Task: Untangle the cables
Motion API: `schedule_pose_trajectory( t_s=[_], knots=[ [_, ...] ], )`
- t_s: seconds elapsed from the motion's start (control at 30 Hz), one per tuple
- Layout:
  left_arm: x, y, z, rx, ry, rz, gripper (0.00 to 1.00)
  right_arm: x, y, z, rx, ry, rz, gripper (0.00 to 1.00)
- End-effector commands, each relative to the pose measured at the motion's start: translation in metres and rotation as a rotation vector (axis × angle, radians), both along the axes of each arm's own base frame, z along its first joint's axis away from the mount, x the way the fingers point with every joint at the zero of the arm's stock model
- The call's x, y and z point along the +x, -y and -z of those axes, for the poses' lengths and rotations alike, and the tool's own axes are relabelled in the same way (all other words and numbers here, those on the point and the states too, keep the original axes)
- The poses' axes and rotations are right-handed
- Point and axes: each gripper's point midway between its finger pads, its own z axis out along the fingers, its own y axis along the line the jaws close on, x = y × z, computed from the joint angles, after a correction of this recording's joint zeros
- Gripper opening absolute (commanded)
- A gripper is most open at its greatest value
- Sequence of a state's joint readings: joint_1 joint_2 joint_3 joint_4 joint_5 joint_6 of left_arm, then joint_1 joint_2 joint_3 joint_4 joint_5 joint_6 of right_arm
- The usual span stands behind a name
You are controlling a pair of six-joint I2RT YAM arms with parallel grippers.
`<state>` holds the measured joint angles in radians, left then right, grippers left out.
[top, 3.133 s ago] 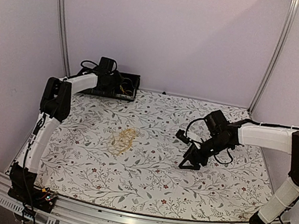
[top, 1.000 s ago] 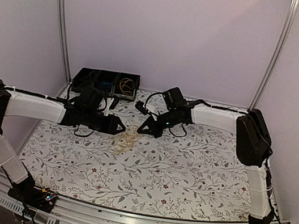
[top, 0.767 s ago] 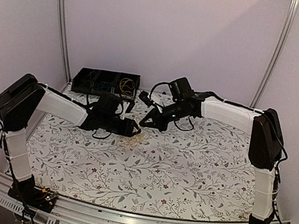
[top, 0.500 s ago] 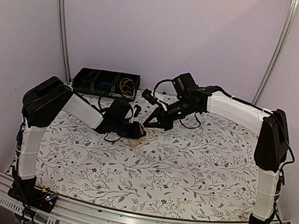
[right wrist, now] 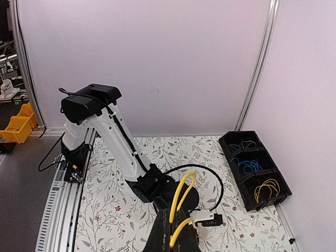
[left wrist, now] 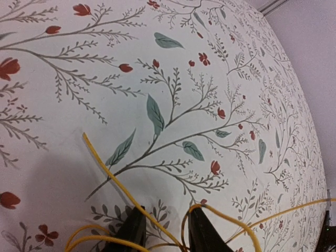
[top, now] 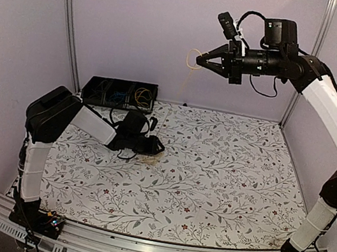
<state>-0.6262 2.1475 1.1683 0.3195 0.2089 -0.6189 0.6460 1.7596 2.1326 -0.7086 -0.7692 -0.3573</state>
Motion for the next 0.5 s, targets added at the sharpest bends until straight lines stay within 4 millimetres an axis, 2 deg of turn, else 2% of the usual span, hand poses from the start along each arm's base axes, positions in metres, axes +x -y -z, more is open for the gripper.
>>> schedule_pose_trajectory(
  t_s=[0.0,0.2,0.33,0.47],
  knots=[
    [-0.013,-0.031,0.032,0.077,-0.099,-0.043,0.34,-0.013,0.01,-0.048,0.098,0.065,0.014,0.0],
    [-0.016,-0.041,0.021,0.11,-0.083,-0.031,0.43,-0.007,0.025,-0.098,0.217,0.166,0.085,0.0],
    [-0.02,-0.049,0.029,0.133,-0.109,-0.032,0.47,-0.012,0.044,-0.167,0.364,0.331,0.156,0.0],
    [-0.025,-0.053,0.037,0.149,-0.128,-0.029,0.49,-0.01,0.061,-0.21,0.483,0.442,0.235,0.0]
  ],
)
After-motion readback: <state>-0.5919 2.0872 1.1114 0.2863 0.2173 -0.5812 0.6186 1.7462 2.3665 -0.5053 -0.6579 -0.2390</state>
